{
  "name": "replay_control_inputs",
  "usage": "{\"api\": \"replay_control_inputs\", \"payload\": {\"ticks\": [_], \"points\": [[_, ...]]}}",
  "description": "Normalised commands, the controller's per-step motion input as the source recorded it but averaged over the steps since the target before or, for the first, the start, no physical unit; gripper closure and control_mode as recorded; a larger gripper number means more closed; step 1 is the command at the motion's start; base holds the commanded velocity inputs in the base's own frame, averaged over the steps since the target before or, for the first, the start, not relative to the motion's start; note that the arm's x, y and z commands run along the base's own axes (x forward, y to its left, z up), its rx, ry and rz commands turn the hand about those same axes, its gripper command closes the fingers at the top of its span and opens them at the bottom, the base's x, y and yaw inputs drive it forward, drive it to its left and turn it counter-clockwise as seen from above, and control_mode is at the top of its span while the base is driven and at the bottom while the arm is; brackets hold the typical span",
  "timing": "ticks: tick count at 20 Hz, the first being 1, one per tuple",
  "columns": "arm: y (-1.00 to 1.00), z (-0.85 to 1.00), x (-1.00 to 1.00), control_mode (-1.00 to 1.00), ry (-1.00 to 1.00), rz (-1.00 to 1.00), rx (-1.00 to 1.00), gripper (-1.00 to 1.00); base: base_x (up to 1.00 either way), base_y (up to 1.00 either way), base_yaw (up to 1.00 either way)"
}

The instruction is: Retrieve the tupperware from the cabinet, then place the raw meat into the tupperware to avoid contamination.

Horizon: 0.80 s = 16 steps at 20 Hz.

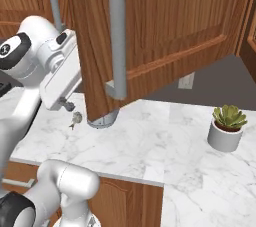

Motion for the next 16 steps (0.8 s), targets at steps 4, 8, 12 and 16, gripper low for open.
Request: {"api": "replay_control_inputs", "payload": {"ticks": [4,8,12,16], "points": [[-0.61,-0.01,-0.72,-1.0,-0.07,-0.09,0.0,-1.0,0.0,0.0,0.0],[-0.69,-0.06,-0.56,-1.0,-0.04,-0.09,0.0,-1.0,0.0,0.0,0.0],[-0.62,-0.14,-0.1,-1.0,0.0,-0.07,0.0,-1.0,0.0,0.0,0.0],[-0.52,-0.19,0.0,-1.0,0.01,-0.02,0.0,-1.0,0.0,0.0,0.0]]}}
